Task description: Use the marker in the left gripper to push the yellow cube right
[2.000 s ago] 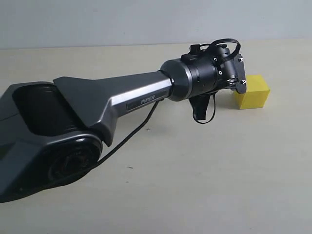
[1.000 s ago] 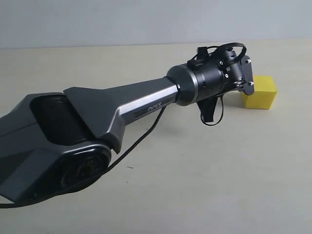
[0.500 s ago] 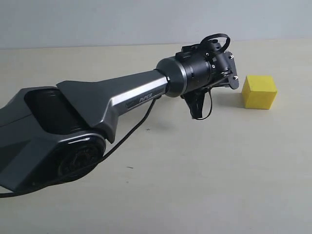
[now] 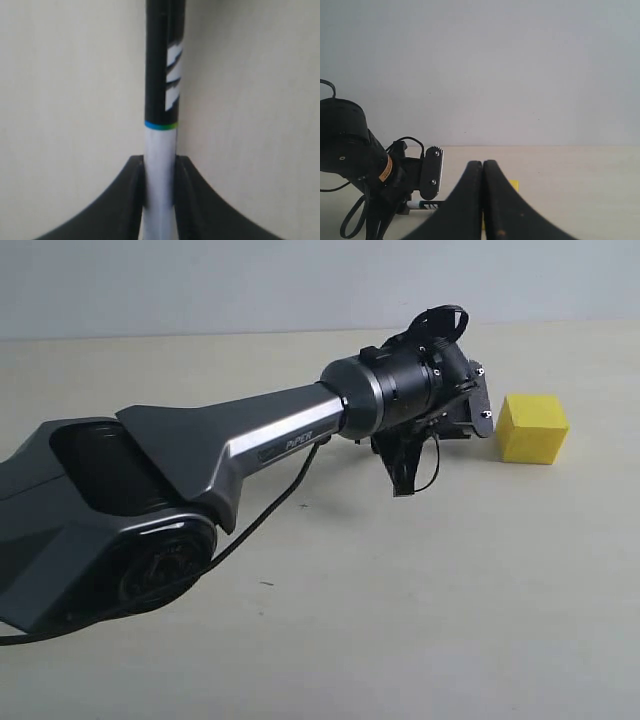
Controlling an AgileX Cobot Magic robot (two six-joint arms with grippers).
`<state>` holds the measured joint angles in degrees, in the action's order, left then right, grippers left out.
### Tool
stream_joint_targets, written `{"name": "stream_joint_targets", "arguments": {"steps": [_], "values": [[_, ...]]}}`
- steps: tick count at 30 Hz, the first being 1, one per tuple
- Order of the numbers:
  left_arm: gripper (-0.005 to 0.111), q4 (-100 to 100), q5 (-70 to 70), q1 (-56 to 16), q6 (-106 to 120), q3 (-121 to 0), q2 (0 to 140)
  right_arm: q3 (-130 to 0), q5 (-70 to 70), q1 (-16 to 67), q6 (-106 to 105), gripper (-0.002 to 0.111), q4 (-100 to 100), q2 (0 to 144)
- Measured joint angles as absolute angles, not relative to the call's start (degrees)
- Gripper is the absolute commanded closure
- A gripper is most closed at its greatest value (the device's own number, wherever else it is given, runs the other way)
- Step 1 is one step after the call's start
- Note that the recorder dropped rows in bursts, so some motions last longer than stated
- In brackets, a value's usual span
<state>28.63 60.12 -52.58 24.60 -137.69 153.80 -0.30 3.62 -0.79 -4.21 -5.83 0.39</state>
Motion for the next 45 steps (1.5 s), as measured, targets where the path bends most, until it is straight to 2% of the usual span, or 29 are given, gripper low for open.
{"name": "stream_joint_targets", "arguments": {"steps": [24, 32, 39, 45], "values": [[0.107, 22.74, 50.34, -52.33, 27.09, -137.69, 153.8, -0.3, 3.62, -0.79, -4.21, 0.108, -5.83, 0.39], [0.107, 22.38, 50.19, -54.14, 27.59, -137.69, 153.8, -0.3, 3.62, -0.79, -4.21, 0.108, -5.83, 0.39], [0.107, 23.26, 58.06, -51.31, 23.69, -137.69, 153.8, -0.3, 3.62, -0.79, -4.21, 0.108, -5.83, 0.39], [0.107, 23.38, 55.37, -52.33, 17.68, -137.69, 153.8, -0.3, 3.62, -0.79, -4.21, 0.108, -5.83, 0.39]]}}
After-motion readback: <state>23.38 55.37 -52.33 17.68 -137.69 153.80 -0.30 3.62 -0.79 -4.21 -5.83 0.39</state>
